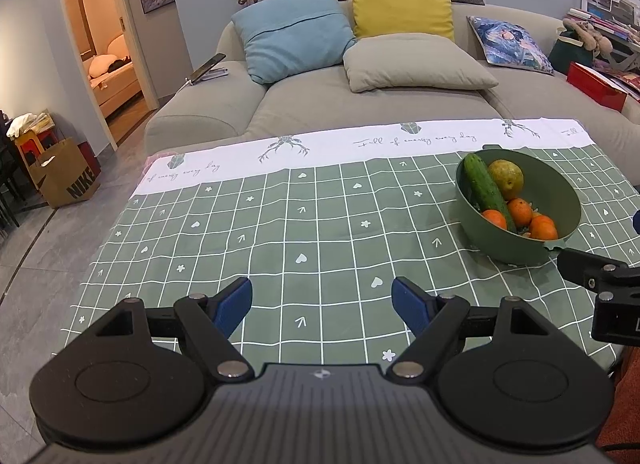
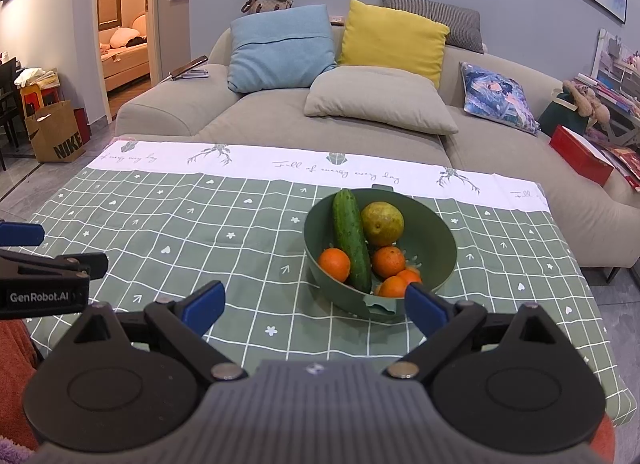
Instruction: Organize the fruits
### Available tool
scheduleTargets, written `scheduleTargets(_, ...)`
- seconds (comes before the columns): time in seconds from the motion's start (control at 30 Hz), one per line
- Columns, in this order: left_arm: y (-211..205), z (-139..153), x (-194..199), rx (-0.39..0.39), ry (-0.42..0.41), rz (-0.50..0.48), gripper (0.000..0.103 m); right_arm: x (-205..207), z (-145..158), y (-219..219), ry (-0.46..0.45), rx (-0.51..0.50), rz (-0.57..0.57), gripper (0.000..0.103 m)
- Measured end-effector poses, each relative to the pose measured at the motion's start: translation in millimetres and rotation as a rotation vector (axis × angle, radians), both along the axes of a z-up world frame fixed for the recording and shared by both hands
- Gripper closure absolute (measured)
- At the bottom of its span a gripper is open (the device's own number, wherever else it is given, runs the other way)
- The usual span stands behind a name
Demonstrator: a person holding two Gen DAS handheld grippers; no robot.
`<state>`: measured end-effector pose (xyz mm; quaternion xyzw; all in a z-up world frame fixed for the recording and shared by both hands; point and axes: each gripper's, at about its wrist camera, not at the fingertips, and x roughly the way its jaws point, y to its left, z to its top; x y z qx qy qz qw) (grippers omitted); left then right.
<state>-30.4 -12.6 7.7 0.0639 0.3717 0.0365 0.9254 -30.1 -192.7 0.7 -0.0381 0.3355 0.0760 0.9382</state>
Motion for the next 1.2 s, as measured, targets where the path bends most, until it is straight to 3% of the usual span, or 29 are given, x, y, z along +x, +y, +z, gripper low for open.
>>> scheduleTargets(1.2, 0.5, -0.5, -0.8, -0.002, 0.001, 0.0, 0.01, -0.9, -2.9, 1.1, 0.011, 0.008, -0.003, 0.01)
